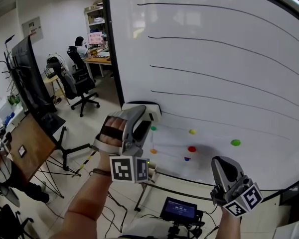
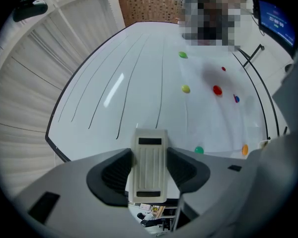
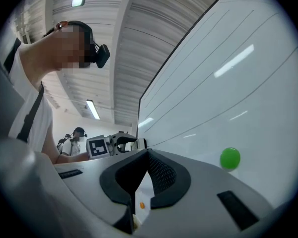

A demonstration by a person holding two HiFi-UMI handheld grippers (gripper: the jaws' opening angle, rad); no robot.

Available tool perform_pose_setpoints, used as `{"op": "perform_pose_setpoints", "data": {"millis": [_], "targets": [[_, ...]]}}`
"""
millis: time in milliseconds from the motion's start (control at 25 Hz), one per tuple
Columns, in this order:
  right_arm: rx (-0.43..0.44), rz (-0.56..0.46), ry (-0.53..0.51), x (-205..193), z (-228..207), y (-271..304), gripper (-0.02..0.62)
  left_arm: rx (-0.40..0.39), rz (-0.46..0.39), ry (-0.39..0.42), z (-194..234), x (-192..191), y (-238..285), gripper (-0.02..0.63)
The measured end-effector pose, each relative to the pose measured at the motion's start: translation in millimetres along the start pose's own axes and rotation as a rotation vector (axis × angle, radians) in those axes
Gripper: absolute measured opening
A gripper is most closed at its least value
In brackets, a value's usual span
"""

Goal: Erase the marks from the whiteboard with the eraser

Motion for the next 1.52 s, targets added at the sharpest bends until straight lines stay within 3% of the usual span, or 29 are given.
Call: {"op": "perform_pose_setpoints", "data": {"millis": [280, 520, 720, 880, 1160, 1320, 1520], "targets": [[-0.015, 0.002, -0.006, 9, 8, 4, 0.017, 0.008, -0.047, -0.005, 6, 13, -5, 0.253], [-0.022, 0.0, 0.002, 9, 5, -18, 0.017, 0.001, -0.088, -0.017, -9, 46, -7, 0.253], [-0.023, 0.005, 0.004, 10, 5, -27, 0.017, -0.02, -0.099, -0.044, -20, 49, -10, 0.253], [-0.014, 0.011, -0.006, 18, 5, -22, 0.017, -0.032, -0.042, -0.109, -10, 24, -7, 0.255], [-0.004, 0.024, -0.005, 14, -2, -37, 0.017, 0.032, 0.109, -0.238, 12, -23, -2, 0.255], [-0.025, 0.019, -0.003, 15, -1, -48, 0.017, 0.047, 0.094, -0.192, 16, -15, -7, 0.253], [-0.05, 0.015, -0.01, 21, -5, -61, 0.017, 0.01, 0.001, -0.163, 4, 33, -9, 0.253]]}}
Point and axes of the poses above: the fingertips, and each gripper's own axes: y forward along the fingers, z to its left, x out of its top, the point moved 6 cm from there along -y, backward along the fingers, and after that the axes turned 3 degrees about x, right-handed, at the moved point
